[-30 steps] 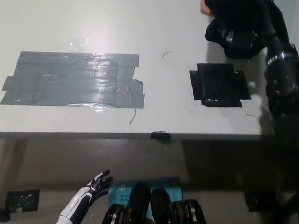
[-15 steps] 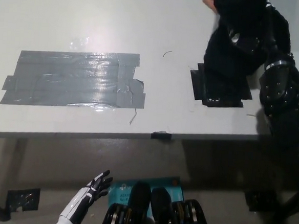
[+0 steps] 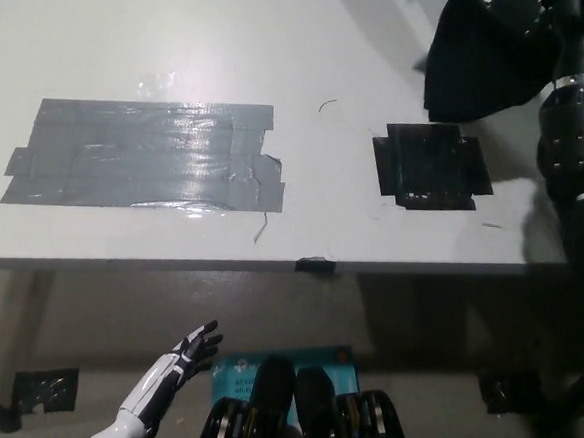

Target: A person hands a black t-shirt to the robot and rhe robot picks it up with its right hand and places it on the black spot on the desk infron tof it

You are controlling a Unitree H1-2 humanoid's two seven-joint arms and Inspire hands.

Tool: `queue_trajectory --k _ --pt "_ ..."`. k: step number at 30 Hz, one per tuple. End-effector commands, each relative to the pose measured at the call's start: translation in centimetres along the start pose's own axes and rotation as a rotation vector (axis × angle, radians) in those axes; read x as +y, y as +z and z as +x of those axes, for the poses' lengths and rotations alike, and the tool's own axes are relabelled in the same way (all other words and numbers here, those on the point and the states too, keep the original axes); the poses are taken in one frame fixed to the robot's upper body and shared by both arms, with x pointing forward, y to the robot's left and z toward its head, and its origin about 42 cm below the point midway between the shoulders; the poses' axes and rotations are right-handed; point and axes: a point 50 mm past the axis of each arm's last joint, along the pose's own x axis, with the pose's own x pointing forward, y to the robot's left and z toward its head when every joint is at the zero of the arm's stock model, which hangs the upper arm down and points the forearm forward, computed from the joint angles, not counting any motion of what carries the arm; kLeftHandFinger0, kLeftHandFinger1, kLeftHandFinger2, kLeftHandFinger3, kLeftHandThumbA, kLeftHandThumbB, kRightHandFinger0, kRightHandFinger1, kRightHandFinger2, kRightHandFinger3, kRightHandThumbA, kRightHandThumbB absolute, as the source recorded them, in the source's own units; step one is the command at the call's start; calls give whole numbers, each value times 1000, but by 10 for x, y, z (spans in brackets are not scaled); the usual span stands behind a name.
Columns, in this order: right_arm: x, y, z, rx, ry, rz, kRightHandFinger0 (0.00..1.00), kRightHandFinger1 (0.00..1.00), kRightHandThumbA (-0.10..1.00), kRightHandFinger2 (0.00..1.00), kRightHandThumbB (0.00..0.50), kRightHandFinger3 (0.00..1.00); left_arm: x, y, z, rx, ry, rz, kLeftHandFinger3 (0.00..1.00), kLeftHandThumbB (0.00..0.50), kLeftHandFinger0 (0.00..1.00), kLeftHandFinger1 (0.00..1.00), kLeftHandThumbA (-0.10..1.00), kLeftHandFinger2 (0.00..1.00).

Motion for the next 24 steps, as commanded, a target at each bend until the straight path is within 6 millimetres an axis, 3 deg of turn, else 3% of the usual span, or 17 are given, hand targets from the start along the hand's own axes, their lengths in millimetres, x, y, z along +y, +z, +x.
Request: queue_trajectory --k 1,4,6,7,8,9,11,14,15,16,17,18,19,20,21,22,24 --pt "-23 25 30 -174 34 -92 45 540 -100 911 170 901 9 9 4 -52 -8 47 1000 500 1000 1000 1000 1000" --pt "-9 19 24 -174 200 -184 3 443 -100 845 191 789 9 12 7 -50 -12 53 1000 500 1000 1000 1000 1000" --pt "3 14 16 -191 270 -203 0 421 -100 825 193 774 10 13 7 -46 -13 56 1000 500 1000 1000 1000 1000" --pt "11 11 12 -186 331 -236 0 482 -100 920 154 847 11 14 8 -43 -15 64 1000 500 1000 1000 1000 1000" --pt "21 7 4 -186 389 -271 0 525 -100 974 166 882 10 14 7 -40 -16 79 1000 500 1000 1000 1000 1000" --pt "23 6 1 -187 405 -280 0 534 -100 982 160 891 10 13 6 -39 -17 85 1000 500 1000 1000 1000 1000" --pt "48 -9 -22 -170 540 -362 16 625 -100 1000 192 998 8 14 5 -39 -24 91 1000 500 1000 1000 1000 1000" --pt "69 -27 -47 -124 682 -415 57 695 -100 1000 196 1000 5 16 7 -49 -35 96 1000 500 1000 1000 1000 1000" --pt "76 -34 -56 -93 748 -431 119 762 -100 1000 185 1000 5 17 8 -49 -37 97 1000 500 1000 1000 1000 1000" --pt "83 -38 -64 -54 824 -439 216 852 -100 1000 226 1000 5 17 8 -47 -36 97 1000 500 1000 1000 1000 1000" --pt "89 -42 -71 -19 900 -433 424 985 -100 1000 257 1000 7 17 8 -44 -36 95 1000 500 1000 1000 1000 1000" --pt "91 -43 -73 3 938 -434 515 966 -100 1000 265 1000 8 18 8 -43 -36 96 1000 500 1000 1000 1000 1000" --pt "94 -47 -77 63 1068 -423 873 1000 35 1000 296 1000 9 19 8 -43 -36 101 1000 500 1000 1000 1000 1000" --pt "94 -47 -76 107 1138 -424 1000 1000 74 1000 336 1000 10 20 10 -52 -36 107 1000 500 1000 1000 1000 1000" --pt "95 -46 -76 175 1207 -446 1000 1000 148 1000 376 1000 10 21 12 -57 -35 115 1000 500 1000 1000 1000 1000" --pt "92 -45 -75 203 1263 -462 1000 1000 224 1000 474 1000 11 22 13 -59 -32 123 1000 500 1000 1000 1000 1000" --pt "88 -41 -72 222 1297 -460 1000 1000 312 1000 499 1000 10 22 13 -54 -31 112 1000 500 1000 1000 1000 1000"
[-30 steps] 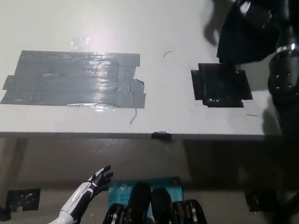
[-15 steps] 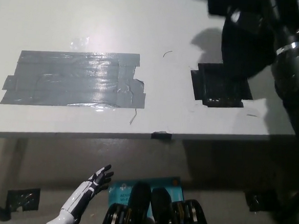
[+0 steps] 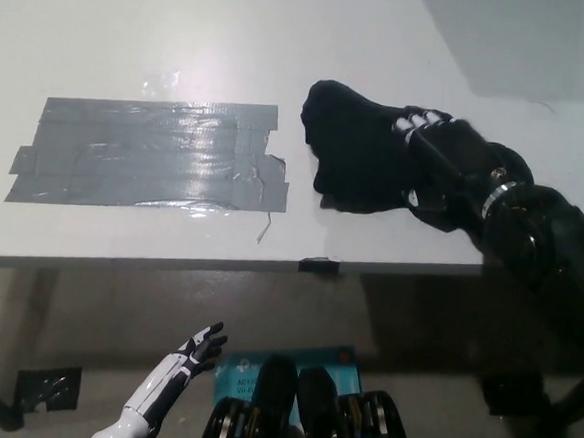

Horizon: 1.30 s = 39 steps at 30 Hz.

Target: A person hands a black t-shirt to the robot and rhe robot picks it up with its right hand and places it on the black spot on the desk infron tof it

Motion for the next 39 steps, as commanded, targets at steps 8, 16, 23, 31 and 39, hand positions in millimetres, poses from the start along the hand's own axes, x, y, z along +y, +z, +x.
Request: queue_trajectory --k 8,16,23,31,39 --pt "-118 4 -16 -27 458 370 1000 1000 597 1000 500 1000 13 17 10 -59 -10 51 1000 500 1000 1000 1000 1000" --pt "-223 33 -74 -473 107 895 1000 1000 1000 1000 500 1000 11 13 10 -68 -8 58 1000 500 1000 1000 1000 1000" --pt "-278 27 -123 -714 -79 999 1000 1000 1000 1000 500 1000 16 22 15 -74 -10 69 1000 500 1000 1000 1000 1000" --pt "-288 12 -170 -802 -244 1078 1000 1000 1000 1000 500 1000 17 26 18 -81 -17 83 1000 500 1000 1000 1000 1000" --pt "-240 25 -222 -826 -336 1047 1000 1000 1000 1000 490 1000 18 29 22 -86 -15 102 1000 500 1000 1000 1000 1000"
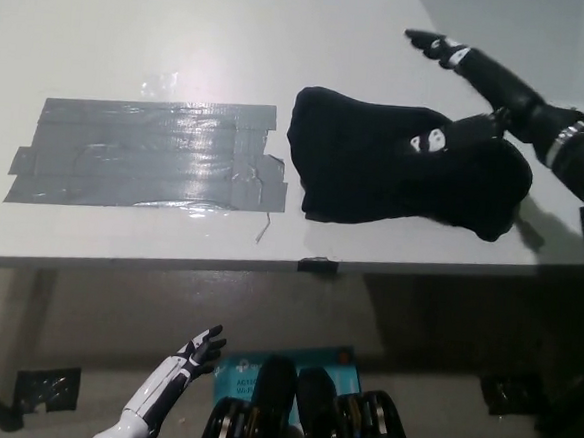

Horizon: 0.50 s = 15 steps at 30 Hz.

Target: A person hands a black t-shirt to the robot and rhe robot picks it up with its right hand and places it on the black spot on the desk infron tof it

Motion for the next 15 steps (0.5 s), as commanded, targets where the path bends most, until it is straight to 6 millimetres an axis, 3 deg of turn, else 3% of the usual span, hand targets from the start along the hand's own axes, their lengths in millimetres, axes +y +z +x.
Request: queue_trajectory --k 1,4,7,9,13,15 --pt "-68 132 -166 -714 11 342 1000 1000 1000 1000 491 1000 19 33 23 -101 -14 103 1000 500 1000 1000 1000 1000" --pt "-36 122 -186 -726 8 340 1000 1000 1000 1000 496 1000 20 35 25 -105 -14 103 1000 500 1000 1000 1000 1000" --pt "16 105 -213 -718 -9 353 1000 1000 1000 1000 487 1000 22 36 28 -106 -7 96 1000 500 1000 1000 1000 1000" --pt "35 95 -218 -704 10 398 1000 1000 1000 1000 481 1000 21 34 26 -102 -4 87 1000 500 1000 1000 1000 1000" --pt "87 41 -229 -502 -99 531 1000 1000 1000 1000 500 1000 22 33 28 -105 -3 92 1000 500 1000 1000 1000 1000" --pt "117 2 -226 -371 -150 641 1000 1000 1000 1000 466 1000 24 32 27 -101 -1 87 1000 500 1000 1000 1000 1000"
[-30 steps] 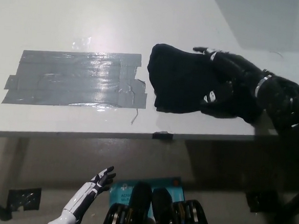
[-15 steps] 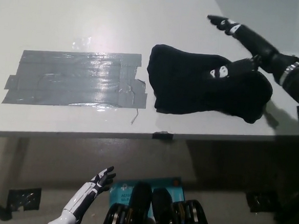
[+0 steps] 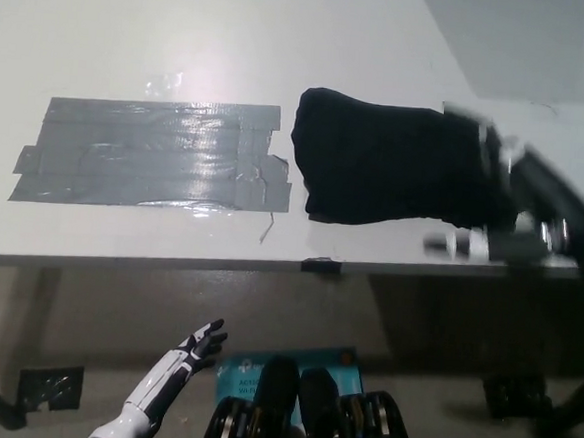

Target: A person hands a black t-shirt to the robot and rhe robot picks it up with its right hand and places it on the black spot on the desk infron tof it

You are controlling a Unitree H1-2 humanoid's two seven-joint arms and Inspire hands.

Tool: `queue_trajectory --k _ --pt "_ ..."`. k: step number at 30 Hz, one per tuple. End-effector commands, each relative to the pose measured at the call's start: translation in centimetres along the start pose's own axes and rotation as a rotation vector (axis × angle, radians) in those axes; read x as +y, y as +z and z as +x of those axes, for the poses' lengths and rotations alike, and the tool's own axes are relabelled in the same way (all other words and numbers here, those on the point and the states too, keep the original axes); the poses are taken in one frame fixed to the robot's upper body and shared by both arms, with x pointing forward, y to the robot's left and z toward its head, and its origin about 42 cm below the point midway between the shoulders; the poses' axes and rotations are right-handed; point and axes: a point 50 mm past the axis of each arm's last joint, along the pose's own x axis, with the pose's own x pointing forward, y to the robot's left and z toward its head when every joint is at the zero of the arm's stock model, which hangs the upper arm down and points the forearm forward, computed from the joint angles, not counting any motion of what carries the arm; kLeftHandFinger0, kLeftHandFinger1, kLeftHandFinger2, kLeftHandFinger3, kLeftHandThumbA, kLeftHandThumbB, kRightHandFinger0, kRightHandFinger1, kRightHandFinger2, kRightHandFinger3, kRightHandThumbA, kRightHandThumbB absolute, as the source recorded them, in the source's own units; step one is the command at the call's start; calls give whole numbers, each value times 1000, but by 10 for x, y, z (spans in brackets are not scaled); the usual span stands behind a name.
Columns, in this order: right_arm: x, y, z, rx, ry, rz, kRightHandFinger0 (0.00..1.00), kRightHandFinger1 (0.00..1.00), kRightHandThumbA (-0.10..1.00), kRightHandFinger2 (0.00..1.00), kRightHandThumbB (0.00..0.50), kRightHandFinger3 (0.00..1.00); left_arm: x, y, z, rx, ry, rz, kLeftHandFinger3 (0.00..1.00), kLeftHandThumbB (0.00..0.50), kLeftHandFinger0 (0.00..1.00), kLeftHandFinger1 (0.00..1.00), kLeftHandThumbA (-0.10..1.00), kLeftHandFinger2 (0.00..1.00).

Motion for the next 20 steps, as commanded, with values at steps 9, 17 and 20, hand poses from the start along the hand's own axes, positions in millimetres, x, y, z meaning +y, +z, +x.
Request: queue_trajectory --k 9,17,20 --pt "94 -104 -87 187 -44 394 1000 1000 1000 1000 373 1000 14 21 17 -87 4 66 1000 500 1000 1000 1000 1000" --pt "101 -111 -83 250 26 322 1000 1000 1000 1000 284 1000 14 23 18 -93 7 71 1000 500 1000 1000 1000 1000" --pt "100 -112 -83 252 25 329 1000 1000 1000 1000 268 1000 16 24 18 -96 6 75 1000 500 1000 1000 1000 1000"
